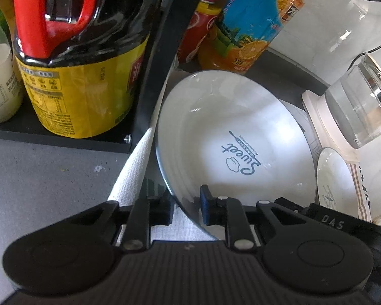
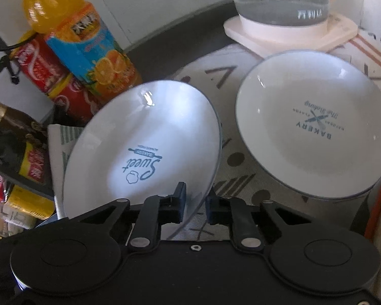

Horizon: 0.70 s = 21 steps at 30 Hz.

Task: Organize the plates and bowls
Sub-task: 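Lift the 'Sweet' plate with both grippers and carry it over the flower-pattern plate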

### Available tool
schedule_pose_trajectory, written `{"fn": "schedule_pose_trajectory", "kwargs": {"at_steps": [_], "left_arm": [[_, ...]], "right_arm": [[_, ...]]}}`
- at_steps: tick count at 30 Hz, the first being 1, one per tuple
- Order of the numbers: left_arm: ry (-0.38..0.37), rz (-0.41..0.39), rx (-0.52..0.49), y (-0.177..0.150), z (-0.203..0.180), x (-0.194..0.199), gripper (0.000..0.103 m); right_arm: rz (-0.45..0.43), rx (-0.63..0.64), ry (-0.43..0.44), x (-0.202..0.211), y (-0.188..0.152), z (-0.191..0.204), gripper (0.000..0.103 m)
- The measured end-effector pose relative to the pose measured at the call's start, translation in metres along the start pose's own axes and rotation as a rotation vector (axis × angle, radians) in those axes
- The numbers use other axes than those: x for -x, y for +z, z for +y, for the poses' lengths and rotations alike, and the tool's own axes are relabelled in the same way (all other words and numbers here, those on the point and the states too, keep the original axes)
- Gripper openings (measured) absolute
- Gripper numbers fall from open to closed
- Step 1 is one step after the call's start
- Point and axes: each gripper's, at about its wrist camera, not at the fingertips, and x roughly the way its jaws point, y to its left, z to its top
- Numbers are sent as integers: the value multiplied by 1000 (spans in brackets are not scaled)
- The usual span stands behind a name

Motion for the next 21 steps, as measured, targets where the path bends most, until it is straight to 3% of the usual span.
{"fn": "schedule_pose_trajectory", "kwargs": {"at_steps": [10, 21], "left_arm": [[-8, -27, -1, 0, 2, 25, 17], [21, -33, 44, -30, -4, 47, 18]], "right_arm": [[-12, 47, 17, 22, -2, 1, 15], [-18, 102, 66, 47, -15, -9, 15]]}}
